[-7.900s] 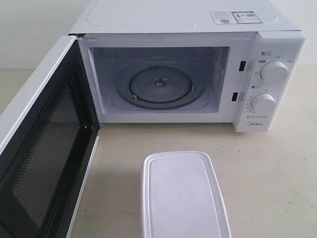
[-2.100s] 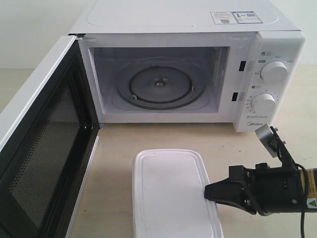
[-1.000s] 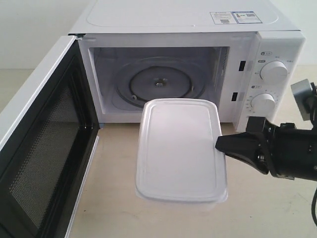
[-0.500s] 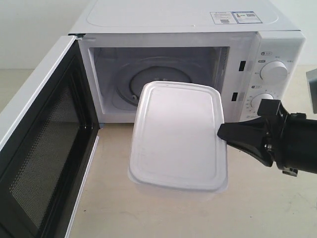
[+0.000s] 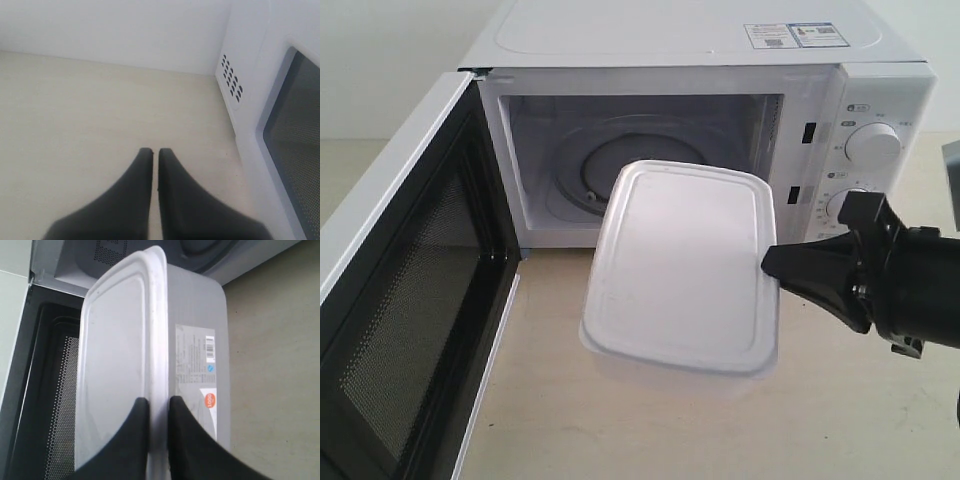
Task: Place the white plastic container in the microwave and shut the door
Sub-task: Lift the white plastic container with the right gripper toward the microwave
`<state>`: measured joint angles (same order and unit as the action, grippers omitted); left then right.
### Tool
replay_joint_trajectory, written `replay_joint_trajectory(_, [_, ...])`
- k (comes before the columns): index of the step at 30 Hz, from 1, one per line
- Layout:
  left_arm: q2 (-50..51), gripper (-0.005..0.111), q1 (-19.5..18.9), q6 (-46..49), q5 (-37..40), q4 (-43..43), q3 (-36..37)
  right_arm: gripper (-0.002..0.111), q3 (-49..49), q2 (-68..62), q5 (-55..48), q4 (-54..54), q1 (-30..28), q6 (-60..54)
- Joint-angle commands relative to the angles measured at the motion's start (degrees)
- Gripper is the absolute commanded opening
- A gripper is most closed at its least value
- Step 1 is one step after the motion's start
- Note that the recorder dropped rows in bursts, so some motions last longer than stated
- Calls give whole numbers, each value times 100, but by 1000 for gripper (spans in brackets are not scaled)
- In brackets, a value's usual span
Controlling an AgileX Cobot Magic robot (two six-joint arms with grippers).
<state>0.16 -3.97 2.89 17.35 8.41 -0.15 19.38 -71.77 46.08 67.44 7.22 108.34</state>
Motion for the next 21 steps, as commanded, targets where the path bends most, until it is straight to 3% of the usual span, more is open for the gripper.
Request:
replay_joint_trajectory(1, [-16, 4, -12, -31, -43, -27, 15, 0, 1, 413, -624, -204, 449, 142])
replay_joint_trajectory(15, [-16, 4, -12, -31, -43, -27, 15, 0, 1, 991, -2498, -848, 1961, 618])
replay_joint_trajectory(21, [-16, 4, -12, -31, -43, -27, 15, 0, 207, 991, -3517, -584, 2587, 626])
